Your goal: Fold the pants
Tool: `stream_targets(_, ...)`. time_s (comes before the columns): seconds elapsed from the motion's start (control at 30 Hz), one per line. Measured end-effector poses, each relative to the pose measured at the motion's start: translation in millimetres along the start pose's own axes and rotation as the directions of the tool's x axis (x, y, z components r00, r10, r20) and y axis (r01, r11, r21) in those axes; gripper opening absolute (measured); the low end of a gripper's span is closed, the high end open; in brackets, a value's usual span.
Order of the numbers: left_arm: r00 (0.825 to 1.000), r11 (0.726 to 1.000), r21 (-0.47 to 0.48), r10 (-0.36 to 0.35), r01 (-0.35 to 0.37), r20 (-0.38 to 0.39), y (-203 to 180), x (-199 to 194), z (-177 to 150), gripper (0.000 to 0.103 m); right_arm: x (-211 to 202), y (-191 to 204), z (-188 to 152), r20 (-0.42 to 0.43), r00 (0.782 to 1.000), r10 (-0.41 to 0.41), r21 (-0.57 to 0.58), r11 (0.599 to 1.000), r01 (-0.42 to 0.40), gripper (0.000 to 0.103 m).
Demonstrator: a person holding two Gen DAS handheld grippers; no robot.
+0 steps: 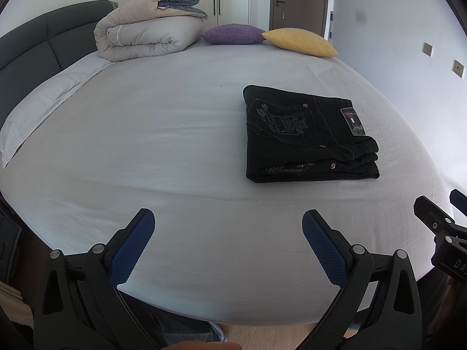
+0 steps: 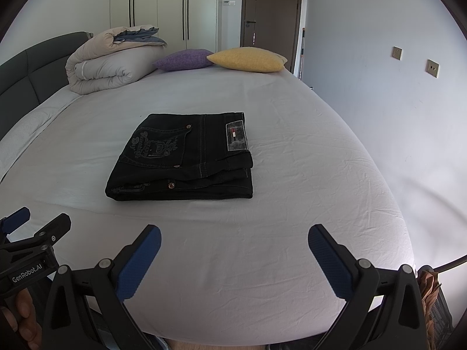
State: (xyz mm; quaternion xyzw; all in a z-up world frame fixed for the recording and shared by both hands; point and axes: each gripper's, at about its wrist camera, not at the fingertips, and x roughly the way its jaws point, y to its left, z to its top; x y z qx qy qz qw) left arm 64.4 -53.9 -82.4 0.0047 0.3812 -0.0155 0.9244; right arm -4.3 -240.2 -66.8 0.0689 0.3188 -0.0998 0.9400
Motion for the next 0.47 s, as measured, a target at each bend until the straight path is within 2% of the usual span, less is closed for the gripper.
stream_targets(0.47, 1.000, 1.000, 0.016, 0.002, -0.002, 0.005, 1.0, -2.0, -3.2, 0.103, 0.8, -1.0, -2.4, -0.006, 1.000, 0.005, -0.001, 1.000, -0.005, 0.103)
